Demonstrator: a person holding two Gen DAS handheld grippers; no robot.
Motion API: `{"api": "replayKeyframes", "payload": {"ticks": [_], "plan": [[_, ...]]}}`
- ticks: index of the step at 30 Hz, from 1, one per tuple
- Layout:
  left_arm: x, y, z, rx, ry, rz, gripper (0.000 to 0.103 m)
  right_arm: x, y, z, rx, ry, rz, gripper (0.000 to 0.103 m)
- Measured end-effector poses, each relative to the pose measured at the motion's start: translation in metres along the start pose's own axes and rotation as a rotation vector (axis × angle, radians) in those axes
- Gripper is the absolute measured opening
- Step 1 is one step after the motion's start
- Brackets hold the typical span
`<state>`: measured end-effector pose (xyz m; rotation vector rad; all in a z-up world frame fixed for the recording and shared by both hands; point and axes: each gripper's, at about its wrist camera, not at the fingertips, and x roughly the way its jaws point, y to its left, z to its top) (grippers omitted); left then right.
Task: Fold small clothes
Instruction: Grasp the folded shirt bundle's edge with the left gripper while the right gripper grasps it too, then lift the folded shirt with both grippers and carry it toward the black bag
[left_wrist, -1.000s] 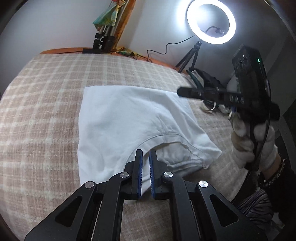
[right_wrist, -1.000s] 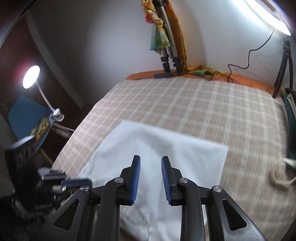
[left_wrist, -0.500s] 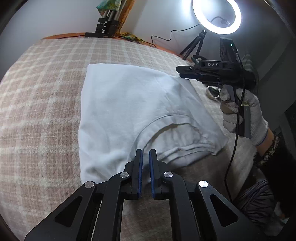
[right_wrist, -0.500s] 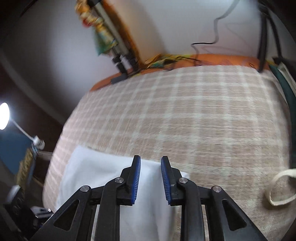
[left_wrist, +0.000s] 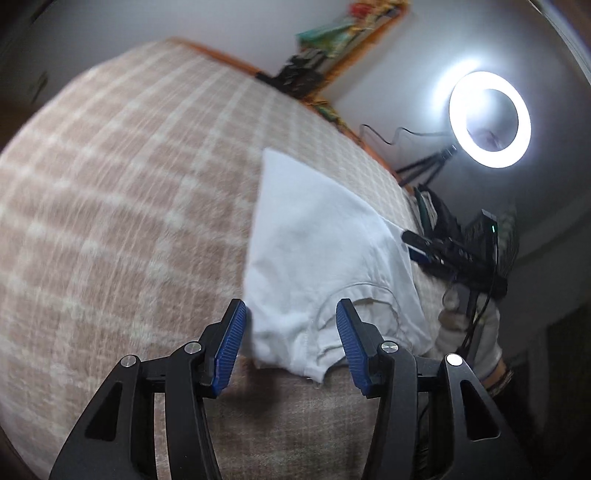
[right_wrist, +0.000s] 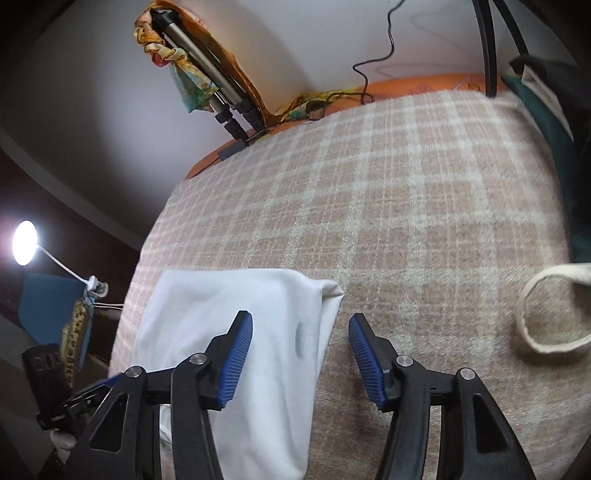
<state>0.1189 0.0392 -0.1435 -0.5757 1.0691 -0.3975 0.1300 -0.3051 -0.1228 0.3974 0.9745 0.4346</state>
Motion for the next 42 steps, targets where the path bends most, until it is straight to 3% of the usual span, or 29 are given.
{"api": "replayKeyframes", "payload": {"ticks": [2, 5, 13, 20, 22, 26, 32, 42], "plan": [[0.005, 0.016, -0.001, -0.095, 0.024, -0.037, 0.050, 0.001, -0.004, -0.001, 0.027, 0.003, 0.025, 0.062], [0.011, 0.025, -0.004, -0.161, 0.052, -0.081, 0.050, 0.001, -0.007, -0.001, 0.048, 0.000, 0.071, 0.062], [0.017, 0.028, -0.005, -0.199, 0.046, -0.156, 0.050, 0.007, -0.014, -0.001, 0.101, -0.017, 0.189, 0.062], [0.027, 0.008, -0.003, -0.126, 0.065, -0.151, 0.047, 0.011, -0.015, -0.001, 0.137, -0.036, 0.237, 0.061], [0.028, 0.003, -0.004, -0.105, 0.065, -0.139, 0.045, 0.016, -0.013, 0.001, 0.140, -0.030, 0.242, 0.056], [0.030, 0.002, -0.006, -0.104, 0.070, -0.111, 0.018, 0.023, -0.010, 0.004, 0.134, -0.021, 0.205, 0.033], [0.024, -0.012, -0.009, -0.003, 0.039, -0.041, 0.011, 0.021, -0.004, 0.006, 0.102, -0.029, 0.139, 0.012], [0.012, -0.051, -0.017, 0.138, -0.034, -0.003, 0.008, 0.006, 0.025, 0.011, 0.018, -0.074, 0.072, 0.005]]}}
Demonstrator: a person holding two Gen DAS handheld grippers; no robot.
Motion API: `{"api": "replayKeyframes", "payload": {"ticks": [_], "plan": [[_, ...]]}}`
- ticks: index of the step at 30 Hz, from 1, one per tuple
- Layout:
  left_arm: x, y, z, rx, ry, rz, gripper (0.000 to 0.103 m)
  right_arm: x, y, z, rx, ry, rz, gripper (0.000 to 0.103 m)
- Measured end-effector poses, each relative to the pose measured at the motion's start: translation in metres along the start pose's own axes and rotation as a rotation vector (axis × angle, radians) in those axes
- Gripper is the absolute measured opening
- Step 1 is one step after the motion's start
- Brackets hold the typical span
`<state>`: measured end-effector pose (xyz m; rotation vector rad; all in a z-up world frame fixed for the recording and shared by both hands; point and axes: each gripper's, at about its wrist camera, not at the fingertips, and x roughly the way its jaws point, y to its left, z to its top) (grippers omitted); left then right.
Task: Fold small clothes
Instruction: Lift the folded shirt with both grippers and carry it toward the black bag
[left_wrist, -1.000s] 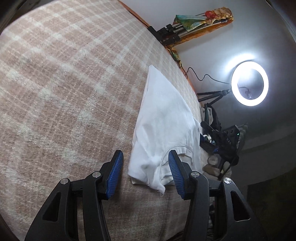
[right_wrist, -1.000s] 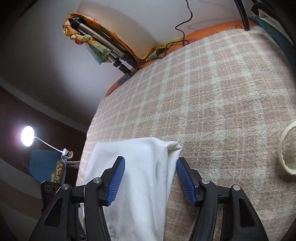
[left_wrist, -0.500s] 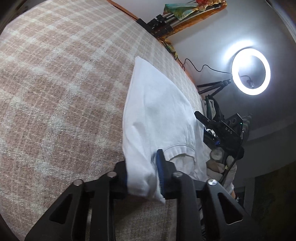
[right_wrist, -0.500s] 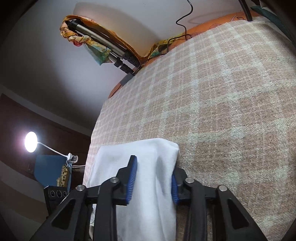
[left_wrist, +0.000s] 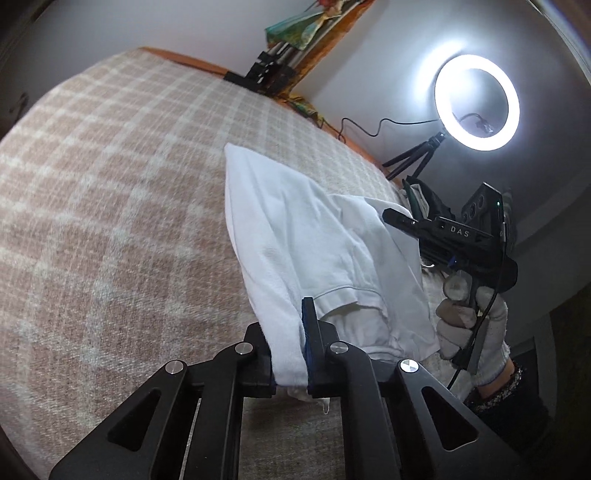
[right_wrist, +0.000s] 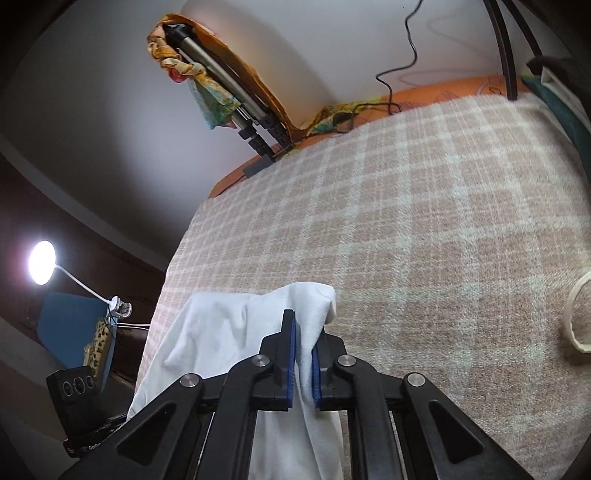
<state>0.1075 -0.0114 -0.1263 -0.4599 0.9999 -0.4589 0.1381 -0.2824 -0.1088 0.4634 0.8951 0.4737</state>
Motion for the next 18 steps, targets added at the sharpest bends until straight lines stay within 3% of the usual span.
{"api": "replayKeyframes", "payload": {"ticks": [18], "plan": [[0.006, -0.063, 0.008, 0.132, -0.016, -0.093, 0.008, -0.057, 0.038, 0.003, -0.127, -0.109, -0.025, 0.004]]}}
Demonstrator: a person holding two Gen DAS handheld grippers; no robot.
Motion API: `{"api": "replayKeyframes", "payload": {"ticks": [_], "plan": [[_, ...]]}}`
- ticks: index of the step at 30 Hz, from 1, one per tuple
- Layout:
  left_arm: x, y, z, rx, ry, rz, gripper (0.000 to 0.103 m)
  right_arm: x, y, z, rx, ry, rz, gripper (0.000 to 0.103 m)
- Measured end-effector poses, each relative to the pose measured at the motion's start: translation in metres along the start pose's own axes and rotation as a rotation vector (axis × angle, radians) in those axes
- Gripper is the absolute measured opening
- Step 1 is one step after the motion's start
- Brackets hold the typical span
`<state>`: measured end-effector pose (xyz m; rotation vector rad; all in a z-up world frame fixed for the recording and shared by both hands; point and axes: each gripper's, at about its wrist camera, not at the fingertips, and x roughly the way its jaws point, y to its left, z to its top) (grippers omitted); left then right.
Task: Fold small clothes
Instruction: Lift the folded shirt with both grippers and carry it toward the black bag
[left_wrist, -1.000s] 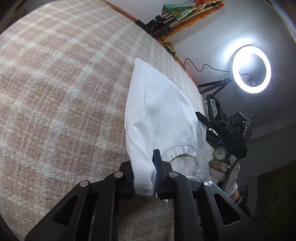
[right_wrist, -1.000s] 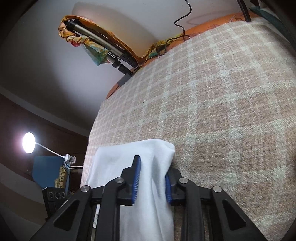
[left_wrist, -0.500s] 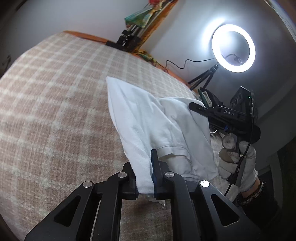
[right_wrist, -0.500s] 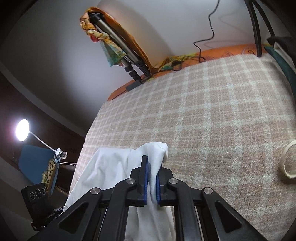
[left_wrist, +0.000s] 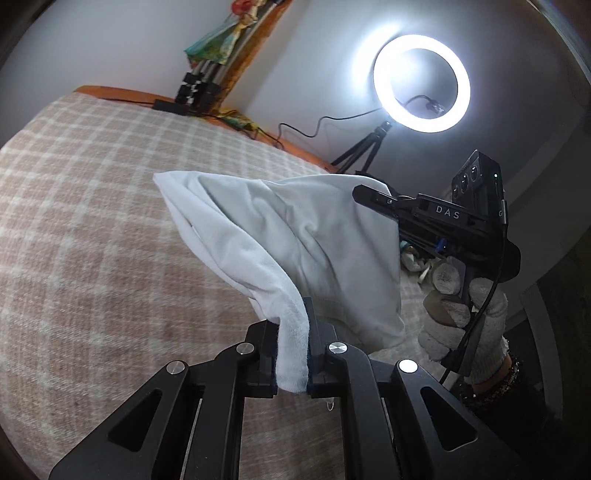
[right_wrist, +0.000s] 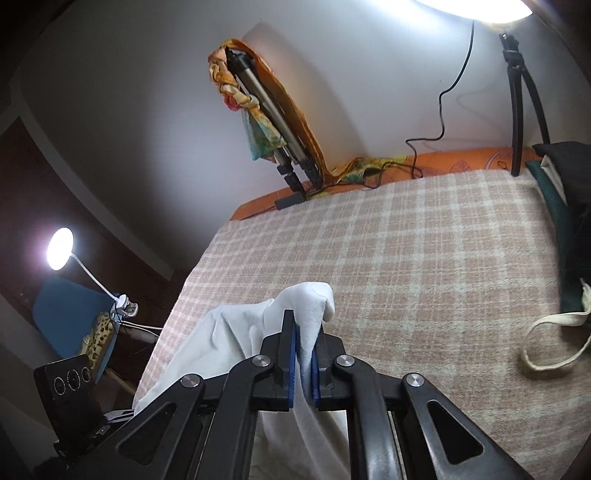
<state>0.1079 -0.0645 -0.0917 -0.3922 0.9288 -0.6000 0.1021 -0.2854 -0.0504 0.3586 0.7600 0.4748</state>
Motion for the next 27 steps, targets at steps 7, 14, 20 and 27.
{"api": "replayKeyframes", "payload": {"ticks": [7, 14, 20, 27], "plan": [[0.026, -0.027, 0.016, 0.030, 0.017, -0.052, 0.008, -0.034, -0.024, 0.004, 0.024, -0.046, -0.032, 0.004], [0.060, -0.059, 0.027, 0.064, 0.043, -0.102, 0.008, -0.075, -0.059, 0.013, 0.048, -0.098, -0.073, 0.004], [0.092, -0.097, 0.039, 0.111, 0.047, -0.141, 0.008, -0.110, -0.084, 0.026, 0.040, -0.143, -0.128, 0.004], [0.133, -0.148, 0.065, 0.180, 0.035, -0.182, 0.008, -0.155, -0.121, 0.046, 0.042, -0.207, -0.204, 0.004]]}}
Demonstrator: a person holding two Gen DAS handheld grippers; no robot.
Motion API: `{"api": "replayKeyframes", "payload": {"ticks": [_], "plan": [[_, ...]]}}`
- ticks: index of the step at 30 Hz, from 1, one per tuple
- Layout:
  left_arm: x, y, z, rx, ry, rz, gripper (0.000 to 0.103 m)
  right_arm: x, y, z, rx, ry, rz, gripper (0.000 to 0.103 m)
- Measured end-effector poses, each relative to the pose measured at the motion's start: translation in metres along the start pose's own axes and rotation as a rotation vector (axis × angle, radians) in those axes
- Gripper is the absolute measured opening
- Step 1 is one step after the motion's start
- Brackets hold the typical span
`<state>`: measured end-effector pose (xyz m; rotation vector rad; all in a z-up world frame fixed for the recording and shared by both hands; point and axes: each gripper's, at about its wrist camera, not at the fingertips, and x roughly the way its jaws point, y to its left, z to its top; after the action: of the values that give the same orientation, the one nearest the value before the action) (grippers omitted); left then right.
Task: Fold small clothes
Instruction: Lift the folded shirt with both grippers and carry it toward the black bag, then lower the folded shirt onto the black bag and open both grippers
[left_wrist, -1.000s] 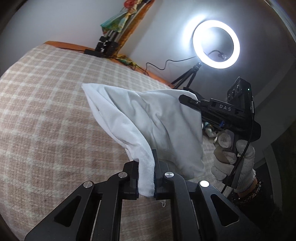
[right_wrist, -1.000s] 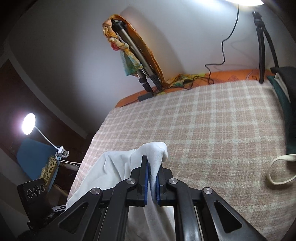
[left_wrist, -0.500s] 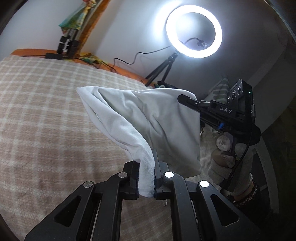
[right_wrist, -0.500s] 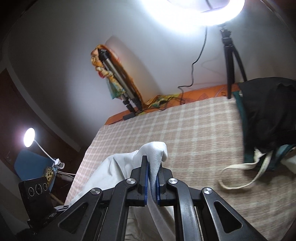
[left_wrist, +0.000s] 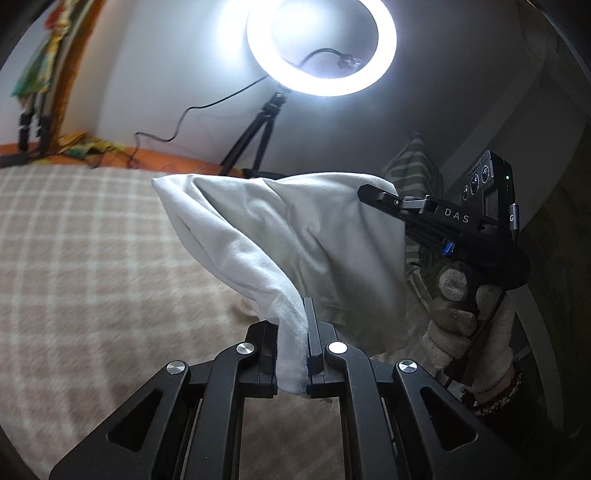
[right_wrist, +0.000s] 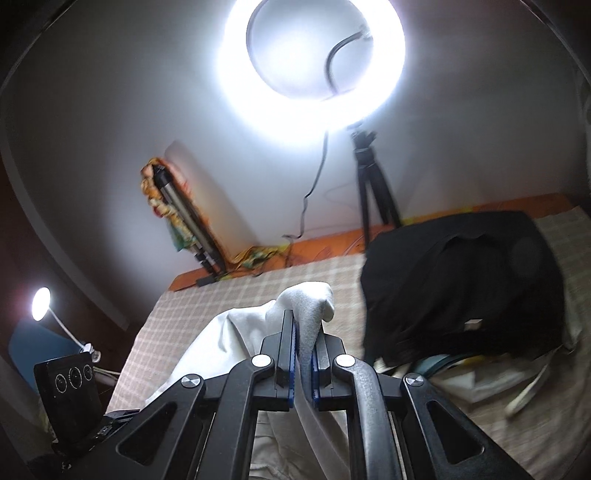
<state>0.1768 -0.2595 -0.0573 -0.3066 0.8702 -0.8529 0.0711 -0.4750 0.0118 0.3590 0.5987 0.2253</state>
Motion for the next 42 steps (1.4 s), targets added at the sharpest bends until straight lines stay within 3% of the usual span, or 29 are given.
{"api": "replayKeyframes", "payload": {"ticks": [15, 22, 31, 34, 36, 38, 42], "plan": [[0.113, -0.061, 0.074, 0.136, -0.046, -0.012, 0.008, -0.041, -0.105, 0.085, 0.022, -0.171, -0.146, 0.004], [0.153, -0.068, 0.087, 0.182, -0.058, 0.033, 0.008, -0.015, -0.148, 0.110, 0.051, -0.189, -0.146, 0.004], [0.178, -0.056, 0.082, 0.182, -0.033, 0.110, 0.008, 0.022, -0.193, 0.109, 0.047, -0.138, -0.197, 0.004], [0.174, -0.051, 0.078, 0.161, -0.008, 0.149, 0.016, 0.029, -0.206, 0.108, 0.066, -0.117, -0.278, 0.009], [0.170, -0.051, 0.076, 0.158, 0.003, 0.175, 0.031, 0.032, -0.210, 0.108, 0.065, -0.111, -0.352, 0.019], [0.165, -0.052, 0.073, 0.164, 0.000, 0.207, 0.059, 0.030, -0.211, 0.108, 0.067, -0.110, -0.382, 0.039], [0.153, -0.064, 0.068, 0.235, -0.009, 0.234, 0.064, 0.021, -0.209, 0.106, 0.068, -0.110, -0.380, 0.040]]}}
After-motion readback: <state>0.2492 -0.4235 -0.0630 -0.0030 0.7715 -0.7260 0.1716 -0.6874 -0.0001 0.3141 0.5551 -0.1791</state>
